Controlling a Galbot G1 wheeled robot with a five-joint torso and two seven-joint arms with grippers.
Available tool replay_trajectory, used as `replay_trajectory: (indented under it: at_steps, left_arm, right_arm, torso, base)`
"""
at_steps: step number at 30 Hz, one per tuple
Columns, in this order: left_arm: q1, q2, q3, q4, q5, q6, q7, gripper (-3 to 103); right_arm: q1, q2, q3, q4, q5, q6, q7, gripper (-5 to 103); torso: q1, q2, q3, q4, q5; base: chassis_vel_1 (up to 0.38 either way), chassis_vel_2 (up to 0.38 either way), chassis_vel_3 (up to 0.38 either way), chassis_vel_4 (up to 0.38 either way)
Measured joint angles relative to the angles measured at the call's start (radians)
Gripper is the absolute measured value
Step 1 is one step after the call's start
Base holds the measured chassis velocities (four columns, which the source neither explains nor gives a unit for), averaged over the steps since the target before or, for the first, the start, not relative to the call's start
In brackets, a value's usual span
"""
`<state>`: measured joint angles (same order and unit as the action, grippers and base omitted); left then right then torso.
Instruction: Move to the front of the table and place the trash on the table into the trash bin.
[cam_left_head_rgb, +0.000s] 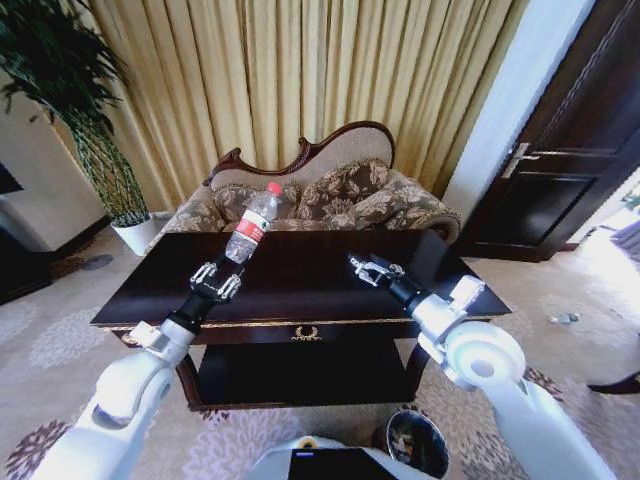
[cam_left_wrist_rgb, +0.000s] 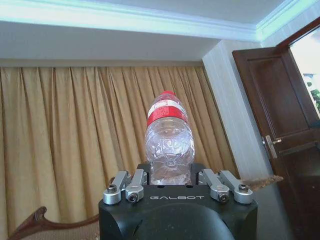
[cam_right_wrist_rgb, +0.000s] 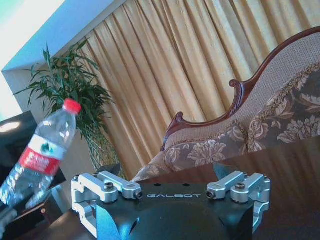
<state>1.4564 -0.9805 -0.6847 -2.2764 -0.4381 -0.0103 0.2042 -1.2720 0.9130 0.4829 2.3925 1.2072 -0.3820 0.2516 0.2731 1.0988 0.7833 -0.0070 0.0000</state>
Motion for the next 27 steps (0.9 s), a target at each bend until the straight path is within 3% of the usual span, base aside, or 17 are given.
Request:
replay_trajectory:
  at_steps: [6, 8, 13, 21, 27]
  left_arm:
    - [-0.002, 0.046, -0.051, -0.025, -0.059, 0.054, -0.017, 40]
    - [0.034, 0.071, -0.071, -0.068, -0.115, 0.099, -0.042, 40]
    - [0.054, 0.108, -0.084, -0.105, -0.197, 0.148, -0.056, 40]
    - [0.040, 0.126, -0.064, -0.063, -0.166, 0.114, 0.002, 40]
    - [0.058, 0.129, -0.105, 0.033, -0.119, 0.074, 0.045, 40]
  right_arm:
    - [-0.029, -0.002, 0.005, 0.006, -0.026, 0.007, -0.009, 100]
    - [-0.036, -0.007, 0.013, 0.007, -0.034, 0.011, -0.011, 100]
    - [-0.039, -0.012, 0.015, 0.001, -0.063, 0.020, -0.022, 100]
    - [-0.050, -0.016, 0.021, 0.001, -0.079, 0.027, -0.027, 100]
    - [-0.044, -0.031, 0.025, -0.023, -0.109, 0.040, -0.037, 100]
  torso:
    - [0.000, 0.000, 0.000, -0.0001, 0.0000]
    - [0.000, 0.000, 0.000, 0.0001, 0.0000]
    - [0.000, 0.000, 0.000, 0.0001, 0.0001]
    - [0.000, 0.000, 0.000, -0.0001, 0.0000]
    - [0.000, 0.000, 0.000, 0.0002, -0.0001]
  base:
    - [0.000, 0.000, 0.000, 0.000]
    - [0.000, 0.000, 0.000, 0.000]
    - [0.000, 0.000, 0.000, 0.000]
    - [0.000, 0.000, 0.000, 0.000]
    - [0.000, 0.000, 0.000, 0.000]
